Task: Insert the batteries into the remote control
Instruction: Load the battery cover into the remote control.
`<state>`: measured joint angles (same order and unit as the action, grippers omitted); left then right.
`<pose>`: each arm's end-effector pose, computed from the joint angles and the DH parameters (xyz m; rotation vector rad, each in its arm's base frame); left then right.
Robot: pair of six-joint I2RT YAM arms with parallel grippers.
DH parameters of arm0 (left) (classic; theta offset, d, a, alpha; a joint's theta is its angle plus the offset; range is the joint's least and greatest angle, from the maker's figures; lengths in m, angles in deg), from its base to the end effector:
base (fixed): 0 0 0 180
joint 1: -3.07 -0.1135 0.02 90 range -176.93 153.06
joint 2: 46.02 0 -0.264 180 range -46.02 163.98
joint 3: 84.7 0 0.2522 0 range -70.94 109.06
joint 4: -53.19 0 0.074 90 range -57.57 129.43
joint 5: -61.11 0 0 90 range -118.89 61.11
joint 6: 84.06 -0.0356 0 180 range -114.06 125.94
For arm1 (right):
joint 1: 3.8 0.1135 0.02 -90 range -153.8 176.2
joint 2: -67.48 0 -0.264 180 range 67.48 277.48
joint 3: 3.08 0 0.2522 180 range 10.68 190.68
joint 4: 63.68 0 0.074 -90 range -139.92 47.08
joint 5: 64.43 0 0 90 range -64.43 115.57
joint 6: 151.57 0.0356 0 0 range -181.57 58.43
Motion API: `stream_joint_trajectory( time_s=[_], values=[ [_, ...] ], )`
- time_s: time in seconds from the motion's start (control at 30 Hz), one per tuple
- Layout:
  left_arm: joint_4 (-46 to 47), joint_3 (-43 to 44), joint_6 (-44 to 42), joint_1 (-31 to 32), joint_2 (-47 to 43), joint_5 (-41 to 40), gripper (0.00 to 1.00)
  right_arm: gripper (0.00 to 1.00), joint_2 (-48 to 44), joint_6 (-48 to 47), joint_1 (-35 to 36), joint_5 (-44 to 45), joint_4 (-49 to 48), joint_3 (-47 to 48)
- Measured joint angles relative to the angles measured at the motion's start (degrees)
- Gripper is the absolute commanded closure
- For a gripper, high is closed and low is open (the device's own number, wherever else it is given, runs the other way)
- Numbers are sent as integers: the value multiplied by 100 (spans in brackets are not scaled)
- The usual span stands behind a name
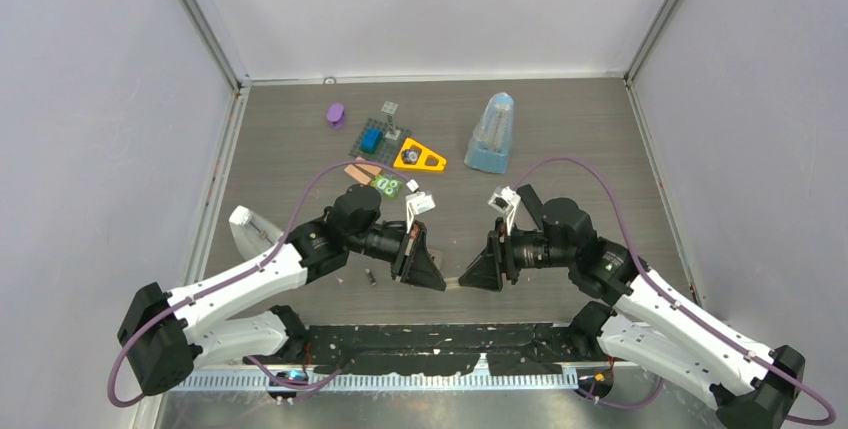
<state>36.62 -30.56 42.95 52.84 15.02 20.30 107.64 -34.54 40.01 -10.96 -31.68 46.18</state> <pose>0.1291 -0.1943 0.2755 0.9081 2.1296 -1.7368 0.1021 0.1273 0.2837 -0.7705 2.0353 1.3889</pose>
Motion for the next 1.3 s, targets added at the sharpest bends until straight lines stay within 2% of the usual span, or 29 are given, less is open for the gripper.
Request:
stream_joint_trajectory(
  time_s=[0.17,0.43,0.47,0.5,0.57,0.63,0.67,0.73,0.83,1.03,1.13,1.3],
  values=[
    [26,0,9,-4,15,9,100,56,37,39,0,-46,-28,-105],
    [170,-17,136,-83,24,2,100,83,31,256,0,-208,-271,-175],
    [199,-35,155,-103,24,7,100,89,24,278,0,-240,-286,-181],
    [219,-57,175,-125,24,9,96,92,17,304,-7,-258,-297,-192],
    [293,-98,243,-155,24,33,78,94,-22,345,-7,-256,-352,-243],
    [361,-127,310,-184,24,11,49,95,-79,400,-7,-258,-374,-275],
    [393,-140,361,-199,24,4,38,95,-107,442,-7,-249,-387,-278],
    [501,-166,444,-254,22,-31,29,95,-149,525,-4,-186,-457,-297],
    [608,-280,614,-415,-46,-216,22,95,-166,774,-4,66,-625,-420],
    [656,-822,922,-1088,-566,-942,21,95,61,1585,-4,686,-1207,-994],
    [310,-1062,955,-1368,-931,-1744,21,95,461,2050,26,1110,-1482,-1220],
    [-407,-1064,715,-1423,-1073,-2959,21,95,1296,2730,81,1659,-1958,-1268]
  ],
)
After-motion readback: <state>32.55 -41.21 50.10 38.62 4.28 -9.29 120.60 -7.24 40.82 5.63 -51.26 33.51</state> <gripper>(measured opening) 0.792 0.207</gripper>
